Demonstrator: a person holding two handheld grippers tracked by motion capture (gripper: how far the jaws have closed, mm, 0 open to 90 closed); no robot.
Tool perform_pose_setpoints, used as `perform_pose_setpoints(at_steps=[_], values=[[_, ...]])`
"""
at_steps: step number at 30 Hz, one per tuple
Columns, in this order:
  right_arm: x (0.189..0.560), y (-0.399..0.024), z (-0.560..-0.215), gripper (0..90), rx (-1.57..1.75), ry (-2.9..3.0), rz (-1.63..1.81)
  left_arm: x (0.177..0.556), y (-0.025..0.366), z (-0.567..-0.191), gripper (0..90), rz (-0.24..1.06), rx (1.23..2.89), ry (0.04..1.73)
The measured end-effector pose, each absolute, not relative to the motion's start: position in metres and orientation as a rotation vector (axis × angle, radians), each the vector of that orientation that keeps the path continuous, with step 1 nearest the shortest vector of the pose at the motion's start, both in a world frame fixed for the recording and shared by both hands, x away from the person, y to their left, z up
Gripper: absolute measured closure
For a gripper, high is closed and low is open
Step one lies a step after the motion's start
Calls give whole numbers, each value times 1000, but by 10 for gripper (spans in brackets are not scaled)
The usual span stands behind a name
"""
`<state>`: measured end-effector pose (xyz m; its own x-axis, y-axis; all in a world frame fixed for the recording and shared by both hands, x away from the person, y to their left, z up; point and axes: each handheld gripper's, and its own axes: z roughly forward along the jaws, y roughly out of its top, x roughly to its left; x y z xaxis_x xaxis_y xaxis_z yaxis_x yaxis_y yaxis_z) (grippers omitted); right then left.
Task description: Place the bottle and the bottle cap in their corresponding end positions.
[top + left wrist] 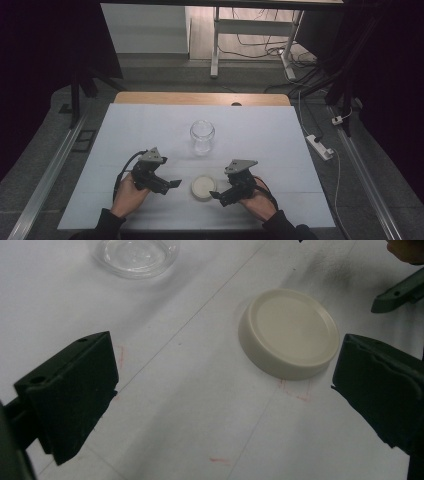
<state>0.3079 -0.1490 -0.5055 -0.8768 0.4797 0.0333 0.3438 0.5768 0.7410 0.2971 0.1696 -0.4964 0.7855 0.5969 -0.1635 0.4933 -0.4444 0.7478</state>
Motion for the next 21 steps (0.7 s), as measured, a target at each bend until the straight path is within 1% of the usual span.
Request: perform_pose_setpoints(at_steps=[21], values=[[298,-181,-494,0,759,2557,1195,262,206,-499,0,185,2070,898]])
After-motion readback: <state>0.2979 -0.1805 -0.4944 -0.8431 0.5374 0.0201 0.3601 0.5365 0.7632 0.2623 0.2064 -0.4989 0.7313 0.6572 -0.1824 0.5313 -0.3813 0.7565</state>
